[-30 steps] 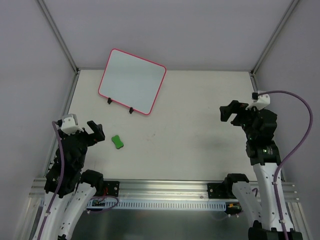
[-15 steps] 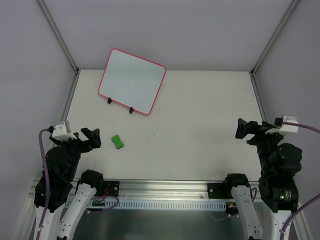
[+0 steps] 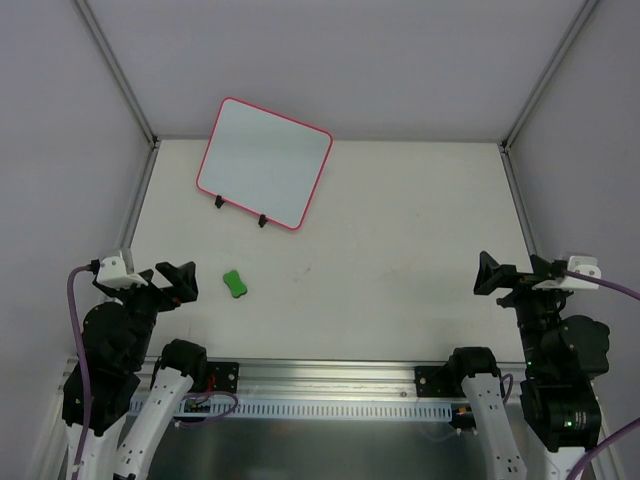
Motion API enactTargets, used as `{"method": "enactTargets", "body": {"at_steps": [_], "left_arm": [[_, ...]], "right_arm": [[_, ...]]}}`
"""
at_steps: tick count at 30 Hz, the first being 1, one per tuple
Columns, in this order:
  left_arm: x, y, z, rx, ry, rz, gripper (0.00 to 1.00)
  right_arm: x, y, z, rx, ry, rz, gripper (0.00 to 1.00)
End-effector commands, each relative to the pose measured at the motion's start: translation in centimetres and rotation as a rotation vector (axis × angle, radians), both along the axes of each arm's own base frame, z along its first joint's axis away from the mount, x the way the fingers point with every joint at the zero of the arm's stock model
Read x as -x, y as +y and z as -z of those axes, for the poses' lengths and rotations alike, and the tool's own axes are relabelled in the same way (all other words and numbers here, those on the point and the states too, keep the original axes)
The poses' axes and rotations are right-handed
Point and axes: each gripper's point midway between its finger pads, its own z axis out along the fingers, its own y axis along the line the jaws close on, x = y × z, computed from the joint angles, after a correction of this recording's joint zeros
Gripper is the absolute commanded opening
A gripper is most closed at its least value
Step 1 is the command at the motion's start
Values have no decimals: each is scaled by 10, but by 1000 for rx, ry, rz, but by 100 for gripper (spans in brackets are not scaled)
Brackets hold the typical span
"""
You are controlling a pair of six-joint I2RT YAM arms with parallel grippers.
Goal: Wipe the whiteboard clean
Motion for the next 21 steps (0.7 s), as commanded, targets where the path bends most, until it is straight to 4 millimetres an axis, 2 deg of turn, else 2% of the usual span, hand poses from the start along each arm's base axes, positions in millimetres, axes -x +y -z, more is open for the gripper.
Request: {"method": "enactTargets", "body": {"at_steps": [1, 4, 21], "left_arm": [[6, 0, -9, 22, -29, 6, 99], [7, 0, -3, 34, -16, 2, 99], [6, 1, -1, 44, -5, -11, 99]], "right_arm": [[-4, 5, 0, 25, 6, -32, 99], [-5, 7, 2, 27, 6, -48, 99], [-7, 8, 3, 40, -8, -56, 99]]}}
